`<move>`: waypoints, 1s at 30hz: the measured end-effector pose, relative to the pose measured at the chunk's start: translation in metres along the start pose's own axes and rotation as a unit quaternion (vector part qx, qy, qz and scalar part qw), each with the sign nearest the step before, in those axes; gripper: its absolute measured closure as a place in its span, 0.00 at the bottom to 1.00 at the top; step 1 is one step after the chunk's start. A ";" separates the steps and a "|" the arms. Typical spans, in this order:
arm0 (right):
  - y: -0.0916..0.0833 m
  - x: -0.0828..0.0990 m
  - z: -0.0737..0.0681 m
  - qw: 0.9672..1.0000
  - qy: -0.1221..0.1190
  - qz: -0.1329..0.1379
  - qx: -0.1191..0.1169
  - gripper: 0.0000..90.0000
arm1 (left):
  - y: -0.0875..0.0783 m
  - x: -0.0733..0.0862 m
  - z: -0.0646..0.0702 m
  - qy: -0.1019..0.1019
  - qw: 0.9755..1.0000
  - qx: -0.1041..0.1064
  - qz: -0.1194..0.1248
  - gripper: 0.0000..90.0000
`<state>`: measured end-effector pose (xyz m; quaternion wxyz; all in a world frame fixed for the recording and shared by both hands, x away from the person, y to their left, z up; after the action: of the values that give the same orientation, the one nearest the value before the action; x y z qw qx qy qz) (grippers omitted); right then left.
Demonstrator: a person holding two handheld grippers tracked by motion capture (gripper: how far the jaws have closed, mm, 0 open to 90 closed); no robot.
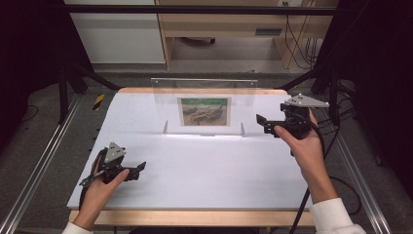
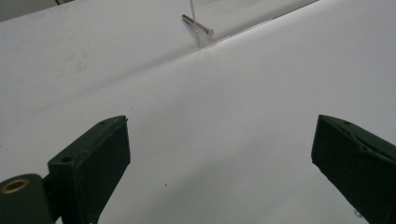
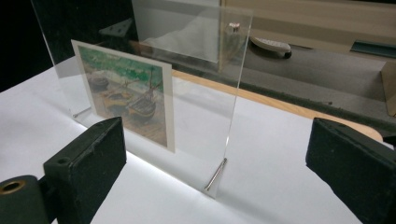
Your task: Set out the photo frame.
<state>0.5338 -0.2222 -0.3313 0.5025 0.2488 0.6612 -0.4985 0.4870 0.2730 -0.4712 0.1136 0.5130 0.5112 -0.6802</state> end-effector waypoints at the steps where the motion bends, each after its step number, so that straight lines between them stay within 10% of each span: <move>1: 0.000 0.002 0.000 1.000 0.001 -0.001 -0.001 0.06 | 0.000 0.000 0.000 0.000 1.000 0.000 -0.001 0.05; 30: -0.003 0.078 -0.022 0.998 -0.013 -0.056 -0.013 0.06 | -0.001 0.004 -0.003 -0.002 1.000 -0.002 -0.005 0.05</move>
<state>0.4932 -0.2166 -0.4011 0.4858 0.1985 0.6734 -0.5207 0.4868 0.2774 -0.4734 0.1122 0.5092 0.5150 -0.6804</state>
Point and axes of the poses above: each handheld gripper's, and its own axes: y roughly forward along the jaws, x roughly out of its underside, z roughly to its right, the point moved 3 cm from there along y, roughly forward along the jaws, and after that the axes turned 4 degrees about x, right-handed, at the moved point
